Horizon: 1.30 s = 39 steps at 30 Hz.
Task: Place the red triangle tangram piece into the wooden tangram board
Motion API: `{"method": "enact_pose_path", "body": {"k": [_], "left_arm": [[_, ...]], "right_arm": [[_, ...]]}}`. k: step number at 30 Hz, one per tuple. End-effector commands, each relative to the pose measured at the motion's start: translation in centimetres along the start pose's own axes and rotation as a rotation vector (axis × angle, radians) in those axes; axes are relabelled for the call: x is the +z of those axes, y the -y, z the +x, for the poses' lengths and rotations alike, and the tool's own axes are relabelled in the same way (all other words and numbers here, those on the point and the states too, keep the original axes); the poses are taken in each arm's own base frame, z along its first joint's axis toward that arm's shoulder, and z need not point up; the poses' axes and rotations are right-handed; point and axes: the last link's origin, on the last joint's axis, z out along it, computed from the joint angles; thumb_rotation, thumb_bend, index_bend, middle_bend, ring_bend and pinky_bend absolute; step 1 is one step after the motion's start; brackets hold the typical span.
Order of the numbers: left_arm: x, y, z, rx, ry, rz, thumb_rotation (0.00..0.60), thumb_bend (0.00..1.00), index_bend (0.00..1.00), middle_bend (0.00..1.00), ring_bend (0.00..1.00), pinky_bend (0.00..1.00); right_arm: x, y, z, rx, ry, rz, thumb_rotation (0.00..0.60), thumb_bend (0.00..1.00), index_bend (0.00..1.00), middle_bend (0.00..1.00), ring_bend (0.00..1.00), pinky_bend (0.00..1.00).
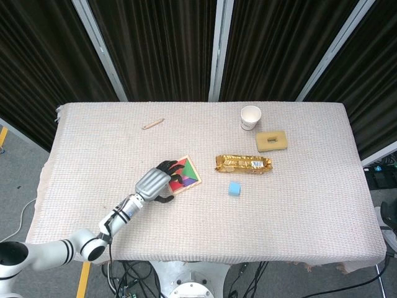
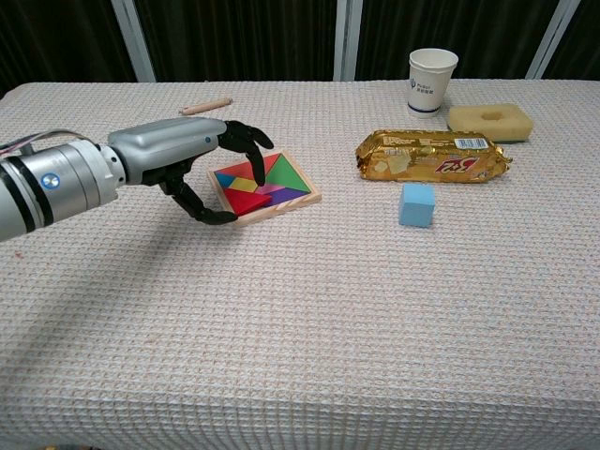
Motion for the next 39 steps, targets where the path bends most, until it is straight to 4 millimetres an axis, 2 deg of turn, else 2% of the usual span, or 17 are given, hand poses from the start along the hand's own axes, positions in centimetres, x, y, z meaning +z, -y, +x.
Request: {"method": "enact_pose_path", "body": {"k": [1,11,24,39], "left_arm": [[0.7,0.52,0.13,0.052,-0.005,0.028,0.6,0.26,0.33,0.08,0.0,0.09],[1.09,1.03,-0.31,0.042,0.029,0.059,0.6,0.26,0.34,0.08,0.0,0.09],[0.78,0.63,-0.59,0.037,0.013,0.035,0.6,0.26,0.41,0.08,0.0,0.09],[0.76,0.92,-0.63,0.032,0.027,0.043,0.6,0.26,0.39,0.08,0.0,0.09]], "right_arm": [[0.01,-0.06,-0.04,0.0,0.002,-0.002,0.6,0.35,0.0,0.0,0.0,0.0],[-0.07,-0.35,-0.1,0.002,0.002,-0.008,0.6,0.35,0.0,0.0,0.0,0.0],[-0.07,-0.22,-0.12,-0.002,0.002,-0.003,0.6,0.35,0.0,0.0,0.0,0.0],[-0.04,-0.15,-0.22,-0.002,0.008,-0.003,0.6,0.35,0.0,0.0,0.0,0.0]]}}
